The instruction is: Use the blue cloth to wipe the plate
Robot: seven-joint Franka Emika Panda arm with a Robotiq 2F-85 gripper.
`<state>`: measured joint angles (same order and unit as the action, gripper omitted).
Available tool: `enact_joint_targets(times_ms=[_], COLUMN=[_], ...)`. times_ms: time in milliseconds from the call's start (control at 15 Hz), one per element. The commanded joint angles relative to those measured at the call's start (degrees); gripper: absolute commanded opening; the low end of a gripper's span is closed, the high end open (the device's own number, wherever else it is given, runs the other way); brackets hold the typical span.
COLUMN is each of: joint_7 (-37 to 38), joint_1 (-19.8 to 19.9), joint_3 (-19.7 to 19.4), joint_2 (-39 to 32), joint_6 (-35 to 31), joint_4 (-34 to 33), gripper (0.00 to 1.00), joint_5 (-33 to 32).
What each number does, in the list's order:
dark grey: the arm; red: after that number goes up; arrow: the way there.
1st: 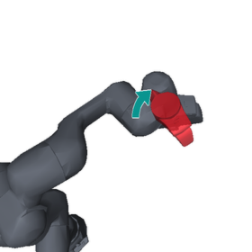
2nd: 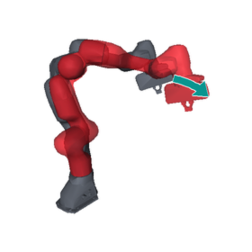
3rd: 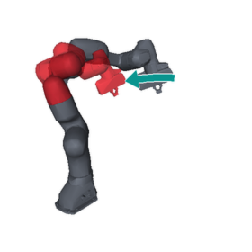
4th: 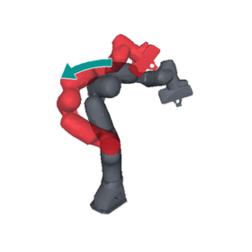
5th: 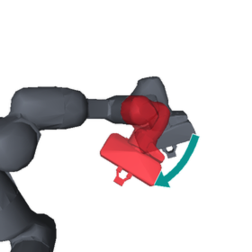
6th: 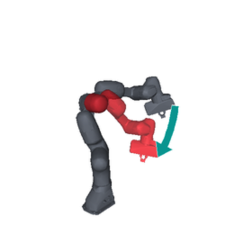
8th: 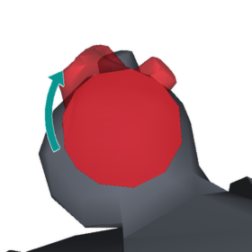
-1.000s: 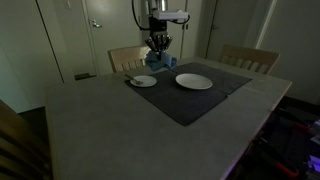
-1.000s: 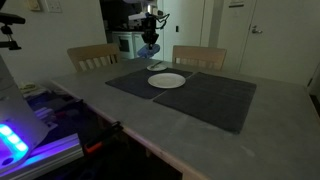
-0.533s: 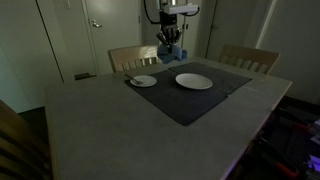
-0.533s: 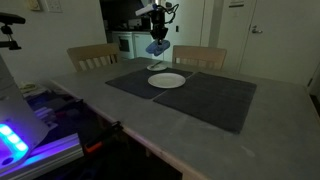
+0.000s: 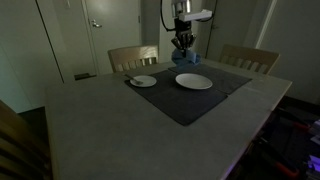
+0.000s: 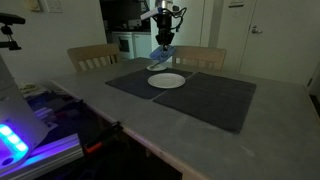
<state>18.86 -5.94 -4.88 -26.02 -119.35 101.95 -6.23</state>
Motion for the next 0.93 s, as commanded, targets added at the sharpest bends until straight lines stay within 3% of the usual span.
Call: enact_joint_targets(times_ms=[0,200,267,867], joint_7=[0.1,0.1,0.4,2.2], joint_1=[0.9,1.1,0.9,3.2], joint_3=[0.5,0.5,0.5,-0.8], joint_2=[0.3,0.6,0.3,-4.1], joint_6=[-0.1,-0.5,-0.5,-0.9], joint_4=[0.7,1.4,1.2,1.3], gripper=[0.07,0.07,0.02,0.02], joint_5=[-0.3,-0.2,-0.3,1.1])
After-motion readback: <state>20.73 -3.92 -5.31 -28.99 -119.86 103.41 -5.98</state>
